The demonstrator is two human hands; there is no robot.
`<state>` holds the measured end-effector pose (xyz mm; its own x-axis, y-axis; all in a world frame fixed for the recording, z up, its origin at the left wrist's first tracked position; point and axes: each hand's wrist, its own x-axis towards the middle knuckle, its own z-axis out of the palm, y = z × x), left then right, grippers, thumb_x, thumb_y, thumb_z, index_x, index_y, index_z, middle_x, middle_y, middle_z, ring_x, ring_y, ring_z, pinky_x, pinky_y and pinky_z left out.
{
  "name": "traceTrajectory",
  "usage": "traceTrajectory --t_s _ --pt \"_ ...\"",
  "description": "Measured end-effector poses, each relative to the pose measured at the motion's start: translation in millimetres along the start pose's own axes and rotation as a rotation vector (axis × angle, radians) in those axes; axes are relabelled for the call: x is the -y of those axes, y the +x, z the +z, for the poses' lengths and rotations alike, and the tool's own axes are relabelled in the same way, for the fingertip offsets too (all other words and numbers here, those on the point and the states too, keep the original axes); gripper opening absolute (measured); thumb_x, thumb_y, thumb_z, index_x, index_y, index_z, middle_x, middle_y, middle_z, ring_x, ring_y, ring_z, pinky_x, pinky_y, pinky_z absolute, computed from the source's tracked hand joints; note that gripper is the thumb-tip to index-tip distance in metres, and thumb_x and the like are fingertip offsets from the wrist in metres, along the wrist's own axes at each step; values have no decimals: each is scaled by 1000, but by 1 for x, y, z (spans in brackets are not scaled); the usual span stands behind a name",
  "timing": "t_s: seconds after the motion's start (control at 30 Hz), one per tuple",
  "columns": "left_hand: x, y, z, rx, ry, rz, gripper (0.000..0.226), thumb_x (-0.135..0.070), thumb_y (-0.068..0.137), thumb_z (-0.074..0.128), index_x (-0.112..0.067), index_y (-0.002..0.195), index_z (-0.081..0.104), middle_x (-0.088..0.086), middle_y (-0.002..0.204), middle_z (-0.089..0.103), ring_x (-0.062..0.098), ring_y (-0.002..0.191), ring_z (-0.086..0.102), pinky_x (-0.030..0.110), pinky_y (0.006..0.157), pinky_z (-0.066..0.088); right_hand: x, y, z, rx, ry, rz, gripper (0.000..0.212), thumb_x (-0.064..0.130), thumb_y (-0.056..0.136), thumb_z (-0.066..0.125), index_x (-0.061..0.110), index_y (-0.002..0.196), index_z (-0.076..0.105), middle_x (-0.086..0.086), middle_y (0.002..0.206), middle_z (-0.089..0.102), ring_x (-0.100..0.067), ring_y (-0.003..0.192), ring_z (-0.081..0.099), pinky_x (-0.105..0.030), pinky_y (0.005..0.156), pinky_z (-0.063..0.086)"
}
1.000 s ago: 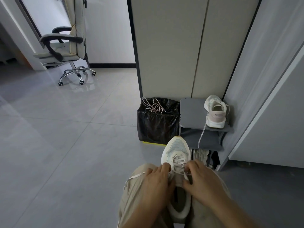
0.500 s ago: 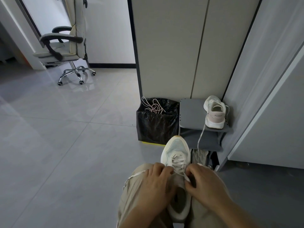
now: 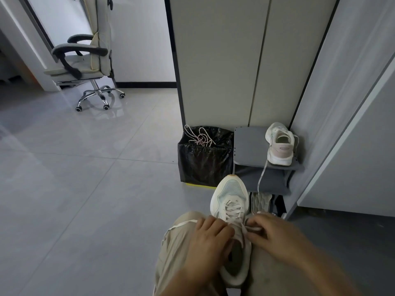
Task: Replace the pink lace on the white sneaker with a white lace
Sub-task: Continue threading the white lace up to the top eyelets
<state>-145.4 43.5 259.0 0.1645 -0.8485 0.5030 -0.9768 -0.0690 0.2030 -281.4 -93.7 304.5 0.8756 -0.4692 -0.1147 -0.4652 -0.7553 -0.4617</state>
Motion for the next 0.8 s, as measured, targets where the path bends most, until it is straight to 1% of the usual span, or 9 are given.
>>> traceTrajectory --t_s 0.07,0.13,0.23,0.33,0.47,0.57,0.67,0.73,0.8 --pt "1 1 -11 6 -149 -110 12 -34 85 56 -24 78 61 -12 80 58 3 78 47 8 76 33 -3 -1 -17 40 -51 28 9 39 89 54 39 98 54 21 95 50 6 87 48 -12 68 38" --pt "3 6 -22 -31 -317 -388 10 -25 85 61 -28 75 60 -14 80 57 1 81 49 0 76 32 -6 -1 -35 11 -206 78 18 31 90 53 42 78 46 19 83 46 4 75 45 -12 59 33" --pt "13 21 -29 -12 -599 -763 26 -12 86 62 -32 70 57 -10 80 61 0 76 55 7 66 39 -11 6 -51 -184 -266 121 18 24 90 56 35 77 47 15 81 48 0 72 49 -12 59 35" --pt "15 48 -40 61 -851 -881 21 -21 90 57 -26 73 68 -14 64 59 2 59 51 14 62 40 5 17 -51 -359 111 -75 10 10 83 63 20 83 62 12 86 57 -4 77 56 -13 65 41" --pt "-2 80 -50 247 -1291 -1013 47 -47 91 45 -19 58 63 -2 54 45 10 53 42 20 53 34 53 20 -44 -148 786 -238 8 17 79 61 15 84 67 2 83 68 -7 78 64 -14 71 47" --pt "-3 95 -52 134 -1603 -1070 34 -26 90 53 -12 61 64 1 51 48 9 47 46 17 46 38 57 18 -38 -103 892 -246 12 25 75 63 17 84 67 -3 77 67 -13 73 63 -20 68 51" --pt "23 97 -60 -118 -1611 -1154 28 -17 93 49 -11 71 64 -5 48 41 3 38 35 13 35 30 35 14 -41 -274 1020 -106 3 11 82 62 10 83 64 3 62 60 -7 58 54 -13 58 45" --pt "45 90 -68 -242 -1549 -1149 24 -16 94 50 -8 76 64 -4 52 44 4 40 36 13 37 33 11 12 -39 -376 1024 -2 12 3 86 59 13 82 64 6 58 56 -5 54 48 -13 54 43" --pt "56 82 -74 -273 -1434 -1115 23 -13 94 51 -6 78 65 -3 54 49 5 43 40 14 42 35 -7 11 -36 -399 1034 47 6 15 84 61 19 81 65 5 58 56 -5 54 48 -15 55 44"
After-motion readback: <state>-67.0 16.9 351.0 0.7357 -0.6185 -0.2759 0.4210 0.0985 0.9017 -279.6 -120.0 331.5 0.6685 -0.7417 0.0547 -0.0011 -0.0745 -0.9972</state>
